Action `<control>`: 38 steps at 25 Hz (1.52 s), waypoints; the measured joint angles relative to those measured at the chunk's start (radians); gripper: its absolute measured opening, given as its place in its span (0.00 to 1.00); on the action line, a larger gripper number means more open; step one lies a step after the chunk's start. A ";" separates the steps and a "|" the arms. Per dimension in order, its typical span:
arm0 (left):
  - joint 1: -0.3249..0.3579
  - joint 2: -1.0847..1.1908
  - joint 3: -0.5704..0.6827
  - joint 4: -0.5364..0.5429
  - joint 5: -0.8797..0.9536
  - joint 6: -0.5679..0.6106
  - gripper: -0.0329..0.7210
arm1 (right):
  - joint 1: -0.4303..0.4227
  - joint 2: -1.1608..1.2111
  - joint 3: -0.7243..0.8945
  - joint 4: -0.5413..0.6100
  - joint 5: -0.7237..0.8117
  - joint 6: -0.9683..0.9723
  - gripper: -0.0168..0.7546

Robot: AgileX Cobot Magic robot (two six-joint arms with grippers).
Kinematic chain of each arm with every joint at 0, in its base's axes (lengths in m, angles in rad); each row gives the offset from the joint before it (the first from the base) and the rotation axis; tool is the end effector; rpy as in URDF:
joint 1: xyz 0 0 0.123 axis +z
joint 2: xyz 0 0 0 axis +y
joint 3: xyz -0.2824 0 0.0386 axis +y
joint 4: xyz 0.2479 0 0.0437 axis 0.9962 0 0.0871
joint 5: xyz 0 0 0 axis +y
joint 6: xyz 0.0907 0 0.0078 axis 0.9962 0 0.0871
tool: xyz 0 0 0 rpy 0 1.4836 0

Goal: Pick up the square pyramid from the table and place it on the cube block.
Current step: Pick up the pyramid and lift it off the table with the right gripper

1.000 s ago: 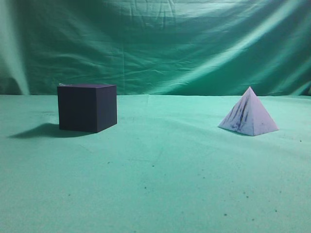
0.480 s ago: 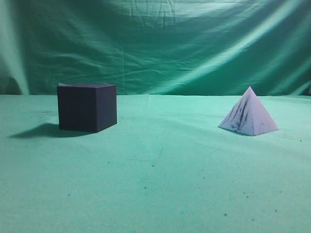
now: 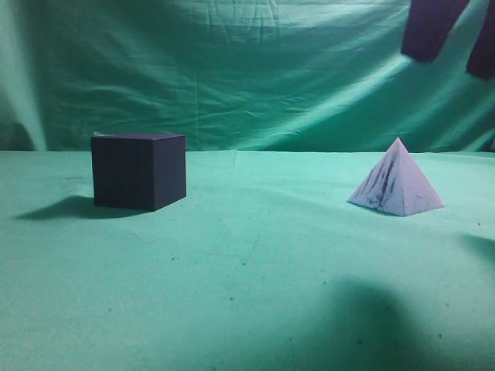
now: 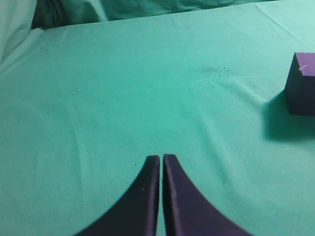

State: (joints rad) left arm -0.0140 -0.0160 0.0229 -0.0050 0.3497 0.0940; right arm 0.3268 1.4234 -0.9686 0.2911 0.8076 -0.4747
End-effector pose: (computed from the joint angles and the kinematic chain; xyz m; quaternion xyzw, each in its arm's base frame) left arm 0.0529 -0.0009 0.1747 0.0416 0.7946 0.0221 0.6053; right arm 0.2540 0.1060 0.2569 -0.3069 0.9236 0.1078 0.2029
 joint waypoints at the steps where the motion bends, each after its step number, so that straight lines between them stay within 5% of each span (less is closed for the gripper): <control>1: 0.000 0.000 0.000 0.000 0.000 0.000 0.04 | 0.000 0.026 -0.015 0.000 0.007 0.000 0.85; 23: 0.000 0.000 0.000 0.000 0.000 0.000 0.04 | 0.000 0.408 -0.146 -0.008 -0.079 -0.010 0.86; 38: 0.000 0.000 0.000 0.000 0.000 0.000 0.04 | 0.000 0.451 -0.157 -0.018 -0.125 -0.063 0.74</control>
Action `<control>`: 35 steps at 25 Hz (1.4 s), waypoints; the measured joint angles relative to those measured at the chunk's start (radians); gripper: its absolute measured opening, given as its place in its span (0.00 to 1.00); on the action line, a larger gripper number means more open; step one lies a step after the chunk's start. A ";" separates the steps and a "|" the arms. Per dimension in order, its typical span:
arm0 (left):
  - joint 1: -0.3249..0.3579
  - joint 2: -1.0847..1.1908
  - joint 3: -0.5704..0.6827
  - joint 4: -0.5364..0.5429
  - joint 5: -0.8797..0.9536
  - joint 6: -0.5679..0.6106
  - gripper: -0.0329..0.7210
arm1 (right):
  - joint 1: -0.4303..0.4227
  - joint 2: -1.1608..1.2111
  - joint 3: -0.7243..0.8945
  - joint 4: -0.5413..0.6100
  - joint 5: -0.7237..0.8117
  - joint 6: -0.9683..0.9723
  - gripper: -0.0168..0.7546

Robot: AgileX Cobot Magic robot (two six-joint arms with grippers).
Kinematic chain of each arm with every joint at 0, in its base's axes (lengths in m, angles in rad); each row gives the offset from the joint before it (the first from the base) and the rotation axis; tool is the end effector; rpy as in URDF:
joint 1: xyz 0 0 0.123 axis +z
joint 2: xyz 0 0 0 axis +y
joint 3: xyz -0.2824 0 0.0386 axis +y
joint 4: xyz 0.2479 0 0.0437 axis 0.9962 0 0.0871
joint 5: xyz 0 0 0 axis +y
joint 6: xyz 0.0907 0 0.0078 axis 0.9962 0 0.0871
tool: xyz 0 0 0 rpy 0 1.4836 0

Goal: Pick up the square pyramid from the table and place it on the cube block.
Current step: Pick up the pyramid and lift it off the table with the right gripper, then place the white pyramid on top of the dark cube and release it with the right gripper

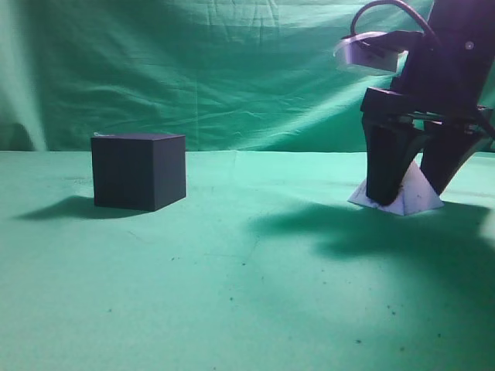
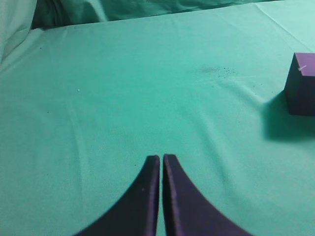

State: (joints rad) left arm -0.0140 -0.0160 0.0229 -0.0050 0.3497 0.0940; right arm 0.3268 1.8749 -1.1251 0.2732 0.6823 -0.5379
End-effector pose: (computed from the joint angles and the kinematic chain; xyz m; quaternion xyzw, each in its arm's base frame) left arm 0.0529 -0.0009 0.1747 0.0416 0.7946 0.0221 0.6053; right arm 0.3304 0.1284 0.1569 -0.3259 0.9337 0.0849 0.1213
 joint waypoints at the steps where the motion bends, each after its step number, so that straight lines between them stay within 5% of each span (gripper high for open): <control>1: 0.000 0.000 0.000 0.000 0.000 0.000 0.04 | 0.000 0.002 0.000 0.000 0.000 0.000 0.74; 3: 0.000 0.000 0.000 0.000 0.000 0.000 0.04 | 0.000 0.002 0.000 -0.001 -0.002 -0.002 0.74; 9: 0.000 0.000 0.000 0.000 0.000 0.000 0.04 | 0.000 0.000 -0.003 -0.010 0.003 -0.004 0.50; 17: 0.000 0.000 0.000 0.000 0.000 0.000 0.04 | 0.000 0.006 -0.073 -0.035 0.119 0.009 0.51; 26: 0.000 0.000 0.000 0.000 0.000 0.000 0.04 | 0.008 -0.082 -0.332 -0.033 0.344 0.029 0.51; 30: 0.000 0.000 0.000 0.000 0.000 0.000 0.04 | 0.061 -0.091 -0.443 -0.039 0.414 0.052 0.51; 35: 0.000 0.000 0.000 0.000 0.000 0.000 0.04 | 0.317 -0.051 -0.632 -0.123 0.456 0.078 0.51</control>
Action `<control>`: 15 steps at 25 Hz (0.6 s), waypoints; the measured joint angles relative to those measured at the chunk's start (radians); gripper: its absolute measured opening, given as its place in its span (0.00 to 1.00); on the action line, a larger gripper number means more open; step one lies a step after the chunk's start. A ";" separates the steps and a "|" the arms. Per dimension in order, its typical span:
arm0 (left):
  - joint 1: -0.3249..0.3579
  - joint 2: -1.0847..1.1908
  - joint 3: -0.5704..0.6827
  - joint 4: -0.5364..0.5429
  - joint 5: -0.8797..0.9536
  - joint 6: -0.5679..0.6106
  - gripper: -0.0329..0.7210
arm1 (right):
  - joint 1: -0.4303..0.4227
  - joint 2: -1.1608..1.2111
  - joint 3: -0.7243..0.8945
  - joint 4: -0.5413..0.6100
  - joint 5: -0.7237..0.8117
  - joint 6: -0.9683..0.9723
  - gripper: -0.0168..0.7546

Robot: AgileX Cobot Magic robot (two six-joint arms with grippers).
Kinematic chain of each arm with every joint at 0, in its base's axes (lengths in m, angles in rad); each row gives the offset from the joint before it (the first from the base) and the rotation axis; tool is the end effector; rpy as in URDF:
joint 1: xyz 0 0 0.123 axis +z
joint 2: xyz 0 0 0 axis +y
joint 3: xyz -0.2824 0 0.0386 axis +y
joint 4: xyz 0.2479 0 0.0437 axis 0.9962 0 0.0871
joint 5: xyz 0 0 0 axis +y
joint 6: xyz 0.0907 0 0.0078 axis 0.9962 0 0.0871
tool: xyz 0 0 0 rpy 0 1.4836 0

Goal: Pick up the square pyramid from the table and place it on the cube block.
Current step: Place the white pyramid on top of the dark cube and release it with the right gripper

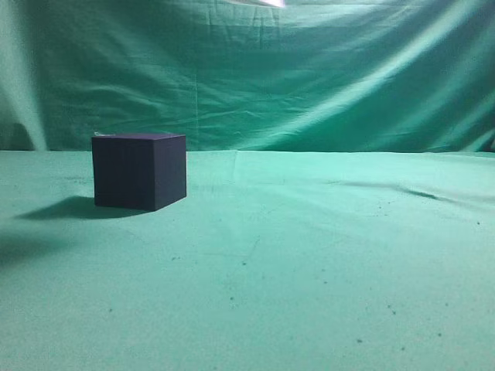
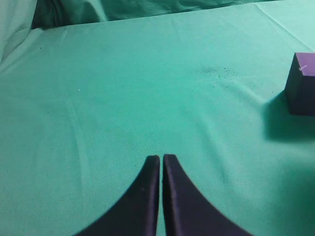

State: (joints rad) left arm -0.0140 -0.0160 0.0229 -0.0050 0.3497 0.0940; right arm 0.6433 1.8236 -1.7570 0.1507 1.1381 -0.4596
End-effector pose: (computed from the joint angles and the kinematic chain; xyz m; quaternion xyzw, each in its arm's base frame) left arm 0.0529 -0.0009 0.1747 0.0416 0.7946 0.0221 0.6053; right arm 0.3110 0.2487 0.3329 -0.4960 0.8357 0.0939 0.2164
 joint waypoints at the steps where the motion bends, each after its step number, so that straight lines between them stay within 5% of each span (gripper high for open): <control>1: 0.000 0.000 0.000 0.000 0.000 0.000 0.04 | 0.042 0.023 -0.030 -0.026 0.002 0.016 0.51; 7: 0.000 0.000 0.000 0.000 0.000 0.000 0.04 | 0.171 0.196 -0.147 -0.105 0.027 0.040 0.51; 15: 0.000 0.000 0.000 0.000 0.000 0.000 0.04 | 0.192 0.344 -0.240 -0.170 0.027 0.058 0.51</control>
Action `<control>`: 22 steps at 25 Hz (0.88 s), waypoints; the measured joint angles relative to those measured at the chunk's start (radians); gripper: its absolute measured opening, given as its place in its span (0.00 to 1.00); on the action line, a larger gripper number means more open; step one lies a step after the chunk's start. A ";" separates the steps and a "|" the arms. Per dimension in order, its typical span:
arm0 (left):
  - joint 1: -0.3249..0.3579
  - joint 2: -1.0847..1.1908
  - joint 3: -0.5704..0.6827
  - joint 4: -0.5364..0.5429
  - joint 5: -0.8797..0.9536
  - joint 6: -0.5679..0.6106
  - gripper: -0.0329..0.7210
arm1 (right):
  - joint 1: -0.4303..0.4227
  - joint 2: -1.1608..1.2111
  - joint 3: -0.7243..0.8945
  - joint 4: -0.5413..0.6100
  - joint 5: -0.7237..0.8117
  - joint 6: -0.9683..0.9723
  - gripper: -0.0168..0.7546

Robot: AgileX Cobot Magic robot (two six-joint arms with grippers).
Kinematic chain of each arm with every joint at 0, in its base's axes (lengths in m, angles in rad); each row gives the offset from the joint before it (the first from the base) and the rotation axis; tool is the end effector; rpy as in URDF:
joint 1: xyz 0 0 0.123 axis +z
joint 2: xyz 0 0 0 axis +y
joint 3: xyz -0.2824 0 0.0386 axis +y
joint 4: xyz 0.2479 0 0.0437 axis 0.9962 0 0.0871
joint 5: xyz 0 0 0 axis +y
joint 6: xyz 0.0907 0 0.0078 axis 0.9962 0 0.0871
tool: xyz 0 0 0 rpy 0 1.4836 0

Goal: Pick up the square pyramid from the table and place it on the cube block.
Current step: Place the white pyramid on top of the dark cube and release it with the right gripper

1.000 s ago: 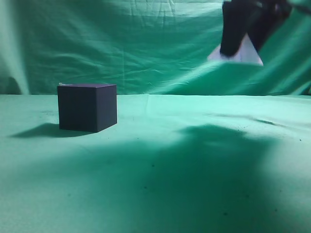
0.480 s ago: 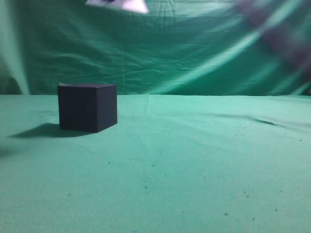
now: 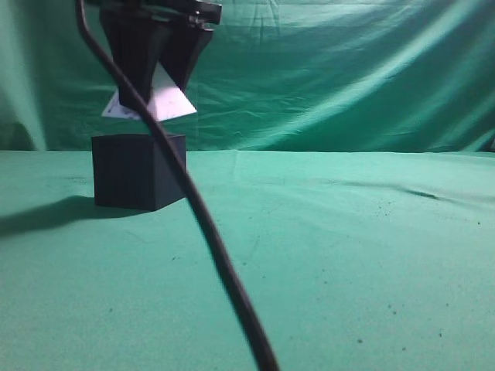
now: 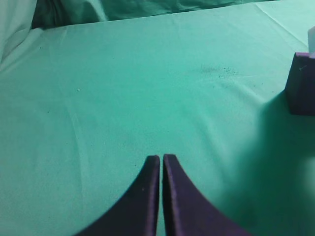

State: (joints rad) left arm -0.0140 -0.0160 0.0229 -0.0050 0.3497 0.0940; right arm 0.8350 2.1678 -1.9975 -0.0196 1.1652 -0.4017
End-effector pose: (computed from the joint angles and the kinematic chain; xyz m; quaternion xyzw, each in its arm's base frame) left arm 0.0529 -0.0009 0.1747 0.0416 0.7946 0.0221 0.6053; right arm 0.3174 0.3481 0.2495 -0.5741 0.8029 0.0252 0.1588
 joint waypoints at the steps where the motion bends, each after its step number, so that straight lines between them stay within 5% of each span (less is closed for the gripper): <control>1: 0.000 0.000 0.000 0.000 0.000 0.000 0.04 | 0.000 0.007 -0.002 -0.006 -0.005 0.000 0.51; 22: 0.000 0.000 0.000 0.000 0.000 0.000 0.04 | 0.000 0.042 -0.011 0.061 0.000 0.005 0.48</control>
State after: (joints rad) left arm -0.0140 -0.0160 0.0229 -0.0050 0.3497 0.0940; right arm 0.8350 2.2097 -2.0080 0.0412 1.1648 -0.3964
